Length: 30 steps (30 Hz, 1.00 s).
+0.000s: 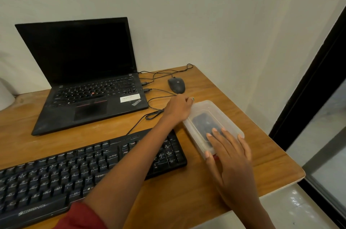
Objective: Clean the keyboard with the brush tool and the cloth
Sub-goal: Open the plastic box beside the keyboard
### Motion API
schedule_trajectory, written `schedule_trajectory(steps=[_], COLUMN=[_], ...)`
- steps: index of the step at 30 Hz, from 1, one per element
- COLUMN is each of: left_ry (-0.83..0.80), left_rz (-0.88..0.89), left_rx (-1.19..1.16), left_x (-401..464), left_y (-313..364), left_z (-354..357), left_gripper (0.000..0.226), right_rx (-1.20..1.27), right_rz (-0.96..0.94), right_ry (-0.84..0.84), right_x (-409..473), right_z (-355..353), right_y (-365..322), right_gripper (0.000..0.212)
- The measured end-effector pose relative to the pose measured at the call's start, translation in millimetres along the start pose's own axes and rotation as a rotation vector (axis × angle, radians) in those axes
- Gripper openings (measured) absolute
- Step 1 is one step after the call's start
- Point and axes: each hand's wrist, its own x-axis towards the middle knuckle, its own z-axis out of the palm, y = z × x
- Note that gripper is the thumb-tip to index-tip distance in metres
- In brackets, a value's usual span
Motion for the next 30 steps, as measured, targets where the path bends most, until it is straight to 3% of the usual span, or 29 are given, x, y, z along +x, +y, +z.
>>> schedule_trajectory(steps=[3,6,9,14,17,21,25,30], left_ry=[0.022,0.083,0.110,0.020,-0.008,-0.089,-0.076,-0.064], left_rz=[0.044,0.066,-0.024,-0.184,-0.232,-0.218,-0.187,-0.188], left_rx=[-0.004,-0.050,-0.236,-0.569,-0.668,-0.770,-0.793,-0.848], left_x=[-19.4,-46.8,-81.6,-136.4,-153.2,-156.2,-155.2,-156.6], left_y=[4.4,11.5,19.6,30.7,32.3,30.8,30.5,31.9], left_z=[-2.3,-4.7,-3.6,3.4,8.0,13.4,20.0,16.5], left_gripper=[0.035,0.047,0.062,0.071,0.071,0.054,0.047,0.047], right_rx=[0.003,0.006,0.009,0.034,0.018,0.014,0.050,0.075], right_rz=[-0.001,-0.001,0.014,0.107,0.293,0.445,0.477,0.490], right_ry=[-0.004,-0.013,-0.025,0.012,-0.003,-0.216,-0.335,-0.271], right_x=[1.0,0.2,0.0,3.9,15.3,26.3,29.9,34.4], right_z=[0.0,0.0,-1.0,-3.4,-12.4,-20.4,-21.8,-20.9], right_y=[0.7,2.0,0.8,-0.3,-2.1,0.8,-3.9,-5.9], right_gripper=[0.046,0.045,0.047,0.047,0.069,0.106,0.115,0.112])
